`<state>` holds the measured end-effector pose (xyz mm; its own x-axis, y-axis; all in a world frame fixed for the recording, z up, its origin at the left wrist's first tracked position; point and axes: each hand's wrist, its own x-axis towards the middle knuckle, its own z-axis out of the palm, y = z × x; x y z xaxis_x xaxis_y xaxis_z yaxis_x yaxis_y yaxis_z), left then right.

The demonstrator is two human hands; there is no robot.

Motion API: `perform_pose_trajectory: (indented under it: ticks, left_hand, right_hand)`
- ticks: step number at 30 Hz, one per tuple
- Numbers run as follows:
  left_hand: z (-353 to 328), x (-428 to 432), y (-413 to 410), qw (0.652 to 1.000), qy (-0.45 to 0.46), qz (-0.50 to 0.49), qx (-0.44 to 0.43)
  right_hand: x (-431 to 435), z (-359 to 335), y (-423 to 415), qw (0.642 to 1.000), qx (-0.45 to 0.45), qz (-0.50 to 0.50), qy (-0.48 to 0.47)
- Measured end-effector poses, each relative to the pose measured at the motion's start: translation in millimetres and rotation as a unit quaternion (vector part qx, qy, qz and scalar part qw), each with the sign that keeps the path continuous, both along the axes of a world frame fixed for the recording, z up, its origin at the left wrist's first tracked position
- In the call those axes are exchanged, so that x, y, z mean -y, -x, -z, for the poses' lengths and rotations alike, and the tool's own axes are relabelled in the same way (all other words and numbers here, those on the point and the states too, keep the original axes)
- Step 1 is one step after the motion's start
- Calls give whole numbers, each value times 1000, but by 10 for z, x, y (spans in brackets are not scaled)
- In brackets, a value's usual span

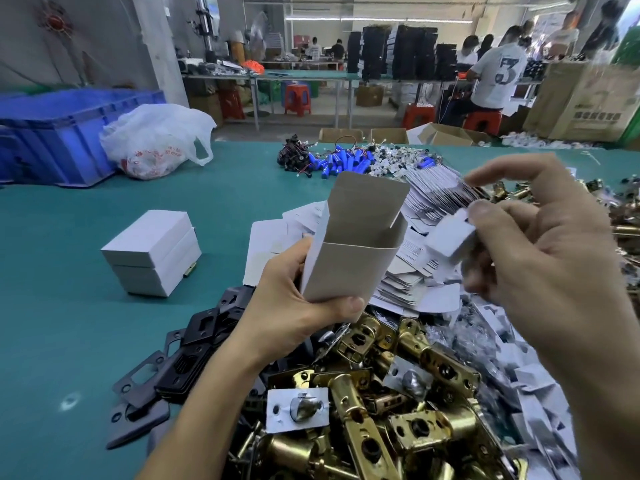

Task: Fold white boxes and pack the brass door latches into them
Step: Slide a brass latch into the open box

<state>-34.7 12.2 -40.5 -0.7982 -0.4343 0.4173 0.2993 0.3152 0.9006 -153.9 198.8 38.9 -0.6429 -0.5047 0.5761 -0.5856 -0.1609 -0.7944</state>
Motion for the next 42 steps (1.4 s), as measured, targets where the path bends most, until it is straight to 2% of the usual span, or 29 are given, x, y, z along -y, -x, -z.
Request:
perform_pose_trajectory:
  ticks: [5,8,10,14,23,33,36,42]
  left_hand:
    - [-13,-20,2,1000,6,3,7]
    - [-16,-23,6,1000,12,2,9]
    - [-15,-26,9,1000,11,0,12]
    - [-11,-24,8,1000,-2,-5,9]
    - [25,15,11,999,-20,-4,32]
    - [18,8,11,999,-22,-9,38]
    - [2,-6,10,999,-16,-10,40]
    - [-3,-15,10,999,-6,-24,37]
  right_hand:
    - [99,-72,-77,995,-93,28,-23]
    - [246,-155,-69,970,-212,115,-21]
    - [360,-187,-65,955,-257,148,-29]
    - [466,-109,-62,942,-297,126,-91]
    - [348,-85,41,950,-262,-2,-170]
    - [214,-212,130,941,-210,-57,-259]
    - [208,-232,162,931,-227,-43,-283]
    - [271,-289,142,935,-233,-1,-267]
